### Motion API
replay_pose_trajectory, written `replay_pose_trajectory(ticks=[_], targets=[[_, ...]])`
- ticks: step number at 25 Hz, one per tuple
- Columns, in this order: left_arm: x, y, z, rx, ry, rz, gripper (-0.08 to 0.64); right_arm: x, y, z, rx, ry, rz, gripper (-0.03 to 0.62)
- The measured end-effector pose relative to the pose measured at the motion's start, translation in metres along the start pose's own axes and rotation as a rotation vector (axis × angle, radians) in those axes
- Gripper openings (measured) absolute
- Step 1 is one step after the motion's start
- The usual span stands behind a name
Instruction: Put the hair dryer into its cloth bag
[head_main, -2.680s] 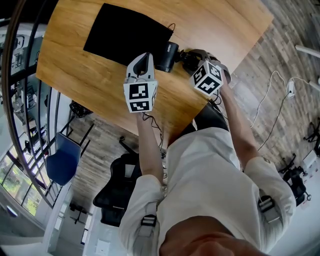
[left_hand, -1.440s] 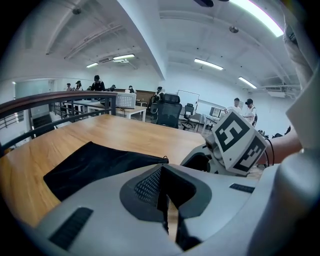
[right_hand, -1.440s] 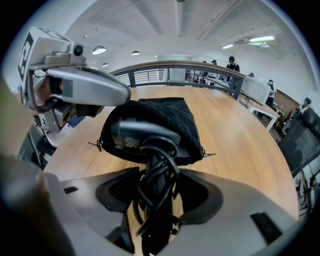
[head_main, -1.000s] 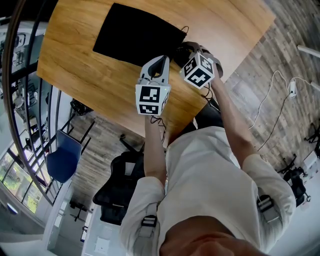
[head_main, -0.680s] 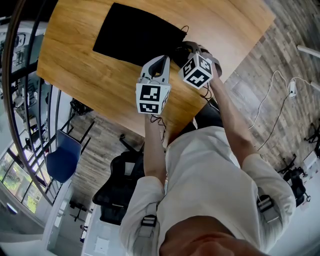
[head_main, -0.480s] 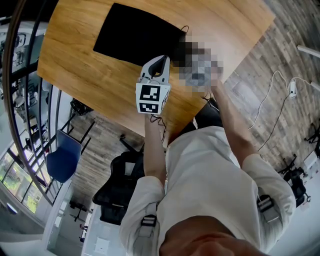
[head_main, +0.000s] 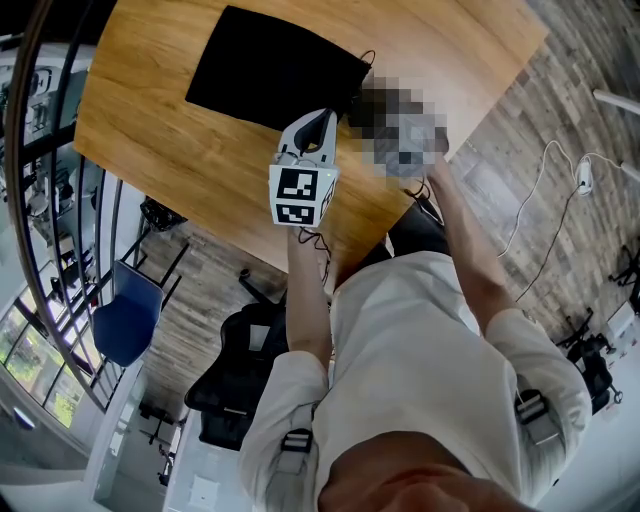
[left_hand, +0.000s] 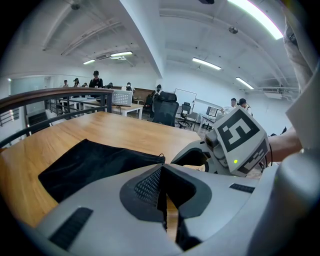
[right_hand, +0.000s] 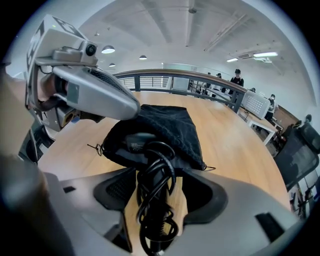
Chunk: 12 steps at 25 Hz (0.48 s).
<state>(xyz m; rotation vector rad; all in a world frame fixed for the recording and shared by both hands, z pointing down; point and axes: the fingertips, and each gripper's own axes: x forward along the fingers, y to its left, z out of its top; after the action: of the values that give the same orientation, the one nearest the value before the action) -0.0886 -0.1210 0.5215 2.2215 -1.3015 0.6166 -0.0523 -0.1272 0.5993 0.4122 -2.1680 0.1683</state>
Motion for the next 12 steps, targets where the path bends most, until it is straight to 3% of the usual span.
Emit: replay_pose_trajectory(ticks=[12], targets=[[-0.001, 0.001, 0.000, -0.002, 0.002, 0.002, 0.018, -0.042, -0.005, -0.035, 0.055, 0.015, -0.025, 0.304]])
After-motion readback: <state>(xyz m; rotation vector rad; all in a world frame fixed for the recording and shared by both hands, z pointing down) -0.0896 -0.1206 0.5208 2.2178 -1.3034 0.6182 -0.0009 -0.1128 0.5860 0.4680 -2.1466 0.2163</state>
